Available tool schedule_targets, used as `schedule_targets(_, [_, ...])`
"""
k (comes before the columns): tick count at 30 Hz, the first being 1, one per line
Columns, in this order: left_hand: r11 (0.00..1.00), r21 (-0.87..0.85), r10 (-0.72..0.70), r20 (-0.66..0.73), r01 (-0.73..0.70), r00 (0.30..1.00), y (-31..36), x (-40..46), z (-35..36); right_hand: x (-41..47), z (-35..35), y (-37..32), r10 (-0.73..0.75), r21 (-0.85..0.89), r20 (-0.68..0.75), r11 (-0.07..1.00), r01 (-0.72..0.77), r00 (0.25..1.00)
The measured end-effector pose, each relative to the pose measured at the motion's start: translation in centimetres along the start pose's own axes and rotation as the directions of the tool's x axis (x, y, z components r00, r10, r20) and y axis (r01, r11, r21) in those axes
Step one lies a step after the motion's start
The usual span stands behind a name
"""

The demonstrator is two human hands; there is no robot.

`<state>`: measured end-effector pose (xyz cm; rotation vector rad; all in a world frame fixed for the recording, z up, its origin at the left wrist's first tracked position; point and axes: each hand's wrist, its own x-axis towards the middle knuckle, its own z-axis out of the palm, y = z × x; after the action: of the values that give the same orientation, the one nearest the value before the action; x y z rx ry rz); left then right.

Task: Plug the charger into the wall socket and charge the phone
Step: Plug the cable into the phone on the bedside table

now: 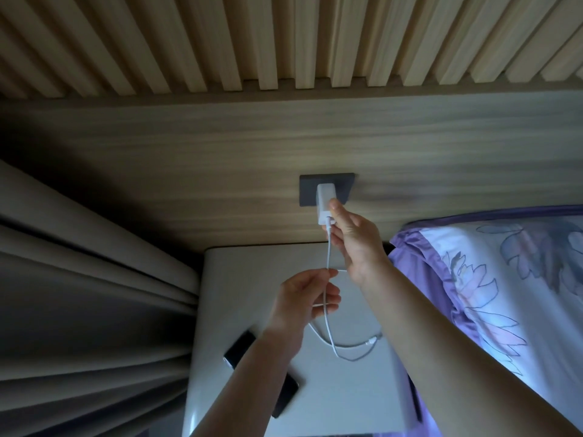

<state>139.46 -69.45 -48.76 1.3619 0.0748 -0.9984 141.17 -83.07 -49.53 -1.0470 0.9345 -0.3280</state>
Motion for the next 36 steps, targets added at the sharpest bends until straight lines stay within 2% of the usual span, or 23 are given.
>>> schedule_targets(4, [1.000,-0.005,0.021,-0.019,-0.021,1.000,-0.2,-0.5,-0.5,-2.5,-1.8,1.0,0.028,-0.072,0.147,0.997,-0.018,0.989])
schedule_targets(9, [0.999,0.045,-0.003,0.014,0.003,1.000,-2.1,-1.8,-1.7,-7.3,-5.6,6.3,0.168,-0.110,0.146,0.982,-0.152,0.975])
schedule_targets(14, [0.999,-0.045,-0.014,0.040,0.016,0.999,-3.5,-3.0,-2.4,-12.0,-8.6,11.4,0.229,-0.281,0.290,0.949,-0.146,0.929])
schedule_targets(17, [0.998,-0.061,-0.015,0.076,0.020,0.997,-3.6,-3.3,-2.4,-13.5,-8.9,12.6,0.243,-0.326,0.286,0.934,-0.144,0.927])
schedule_targets(19, [0.998,-0.059,-0.015,0.073,0.019,0.997,-3.8,-3.8,-2.6,-13.7,-8.7,12.3,0.210,-0.277,0.261,0.951,-0.136,0.942])
schedule_targets(21, [0.999,-0.018,-0.044,0.057,0.045,0.997,-4.4,-4.5,-2.9,-13.4,-8.5,11.3,0.189,-0.138,0.271,0.978,-0.156,0.944])
schedule_targets(24, [0.979,0.182,-0.114,0.104,0.094,0.988,-5.7,-5.8,-3.0,-12.5,-8.3,9.2,0.199,0.111,0.284,0.965,-0.238,0.938])
schedule_targets(27, [0.954,0.289,-0.135,0.178,0.080,0.975,-6.7,-6.3,-3.1,-11.8,-8.1,7.6,0.221,0.182,0.266,0.944,-0.274,0.938])
schedule_targets(29, [0.940,0.319,-0.185,0.185,0.119,0.965,-7.0,-6.3,-3.2,-11.4,-8.1,6.9,0.230,0.242,0.262,0.924,-0.295,0.937])
schedule_targets(31, [0.888,0.442,-0.232,0.183,0.131,0.955,-8.0,-6.3,-3.4,-10.8,-7.9,5.9,0.228,0.327,0.273,0.891,-0.313,0.934])
schedule_targets(33, [0.807,0.582,-0.178,0.074,0.103,0.981,-9.0,-6.3,-3.6,-10.2,-7.6,5.0,0.214,0.398,0.290,0.859,-0.321,0.933])
schedule_targets(34, [0.807,0.578,-0.140,-0.016,0.123,0.990,-9.2,-6.4,-3.8,-10.0,-7.6,4.8,0.203,0.417,0.299,0.851,-0.319,0.932])
schedule_targets(36, [0.878,0.451,-0.105,-0.144,0.160,0.984,-9.1,-6.3,-4.5,-9.6,-7.7,4.8,0.173,0.409,0.319,0.861,-0.301,0.932])
